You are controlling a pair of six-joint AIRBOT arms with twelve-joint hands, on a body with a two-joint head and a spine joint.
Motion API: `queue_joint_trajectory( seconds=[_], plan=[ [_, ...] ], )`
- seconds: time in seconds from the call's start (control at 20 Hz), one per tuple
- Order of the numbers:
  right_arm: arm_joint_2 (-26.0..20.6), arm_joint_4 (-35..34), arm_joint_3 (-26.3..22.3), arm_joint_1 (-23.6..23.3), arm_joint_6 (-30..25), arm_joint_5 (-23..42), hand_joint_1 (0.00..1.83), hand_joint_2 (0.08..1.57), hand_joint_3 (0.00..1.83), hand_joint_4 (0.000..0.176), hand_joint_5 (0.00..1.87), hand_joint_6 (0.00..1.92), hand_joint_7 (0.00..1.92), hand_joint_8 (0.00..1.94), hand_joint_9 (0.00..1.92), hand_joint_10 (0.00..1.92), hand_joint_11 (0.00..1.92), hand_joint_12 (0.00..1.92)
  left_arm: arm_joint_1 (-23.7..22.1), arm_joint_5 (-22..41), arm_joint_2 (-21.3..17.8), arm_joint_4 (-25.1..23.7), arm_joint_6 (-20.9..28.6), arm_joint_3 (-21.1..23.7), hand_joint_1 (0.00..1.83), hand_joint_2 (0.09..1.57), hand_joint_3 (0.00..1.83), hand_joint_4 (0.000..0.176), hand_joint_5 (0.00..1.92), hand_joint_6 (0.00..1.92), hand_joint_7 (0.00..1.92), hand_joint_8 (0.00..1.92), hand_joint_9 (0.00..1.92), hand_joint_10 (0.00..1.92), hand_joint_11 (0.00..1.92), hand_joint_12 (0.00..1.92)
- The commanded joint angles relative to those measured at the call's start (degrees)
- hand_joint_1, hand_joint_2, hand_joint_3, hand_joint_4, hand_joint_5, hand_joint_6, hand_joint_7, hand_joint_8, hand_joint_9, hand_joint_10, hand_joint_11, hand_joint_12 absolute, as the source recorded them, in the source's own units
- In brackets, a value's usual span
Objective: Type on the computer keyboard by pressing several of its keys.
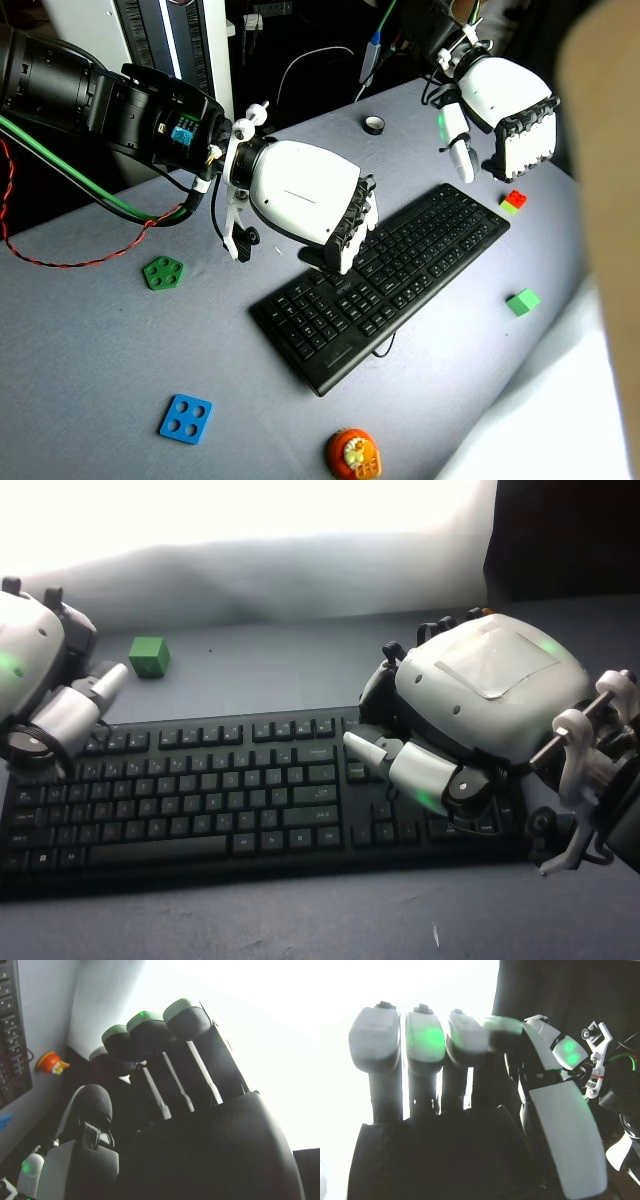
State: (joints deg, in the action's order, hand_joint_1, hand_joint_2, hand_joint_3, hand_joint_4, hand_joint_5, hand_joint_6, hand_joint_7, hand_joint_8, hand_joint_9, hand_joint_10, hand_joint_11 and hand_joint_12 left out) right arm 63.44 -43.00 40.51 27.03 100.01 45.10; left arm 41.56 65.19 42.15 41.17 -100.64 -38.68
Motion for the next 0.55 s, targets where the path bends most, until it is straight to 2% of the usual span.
queue_joint_trajectory(
  seconds=[0.0, 0.1, 0.25, 0.35, 0.45, 0.5],
  plan=[
    [-0.11, 2.99, -0.24, -0.74, -0.29, 4.95, 0.62, 1.46, 0.03, 0.000, 1.11, 1.90, 1.31, 1.81, 1.34, 1.92, 1.32, 1.92, -0.89, 5.69, -1.15, -2.68, -0.23, -0.11, 0.47, 1.48, 0.00, 0.000, 0.94, 1.77, 1.07, 1.76, 1.06, 1.89, 0.98, 1.92],
    [-0.20, 2.99, -0.24, -0.80, -0.20, 4.95, 0.61, 1.48, 0.03, 0.000, 1.10, 1.87, 1.32, 1.79, 1.36, 1.92, 1.34, 1.92, -1.95, 4.70, -1.79, -2.68, -0.23, -0.21, 0.50, 1.47, 0.00, 0.000, 0.88, 1.79, 1.08, 1.75, 1.05, 1.90, 0.95, 1.92],
    [-0.68, 3.00, -0.23, -1.06, 0.36, 4.76, 0.56, 1.49, 0.03, 0.000, 1.09, 1.88, 1.32, 1.83, 1.37, 1.92, 1.37, 1.92, -3.85, 3.54, -2.31, -2.69, -0.37, -0.28, 0.44, 1.48, 0.00, 0.000, 0.84, 1.85, 1.05, 1.75, 1.02, 1.86, 0.92, 1.92],
    [-1.34, 3.00, -0.23, -1.32, 0.38, 4.49, 0.52, 1.51, 0.04, 0.000, 1.10, 1.85, 1.32, 1.82, 1.37, 1.92, 1.36, 1.92, -4.73, 2.50, -2.73, -2.68, -0.70, -0.15, 0.50, 1.45, 0.00, 0.000, 0.89, 1.78, 1.07, 1.70, 1.06, 1.81, 0.95, 1.92],
    [-2.44, 3.00, -0.22, -1.42, 0.48, 3.95, 0.53, 1.50, 0.03, 0.000, 1.10, 1.83, 1.32, 1.80, 1.36, 1.92, 1.35, 1.92, -5.43, 2.15, -3.29, -2.68, -0.78, -0.10, 0.45, 1.45, 0.00, 0.000, 0.90, 1.80, 1.07, 1.75, 1.08, 1.86, 1.01, 1.92],
    [-2.94, 2.99, -0.22, -1.41, 0.48, 3.94, 0.51, 1.50, 0.03, 0.000, 1.09, 1.83, 1.32, 1.79, 1.36, 1.92, 1.35, 1.92, -5.71, 1.97, -3.48, -2.68, -0.97, -0.14, 0.41, 1.47, 0.00, 0.000, 0.87, 1.83, 1.05, 1.76, 1.06, 1.87, 0.97, 1.92]
  ],
)
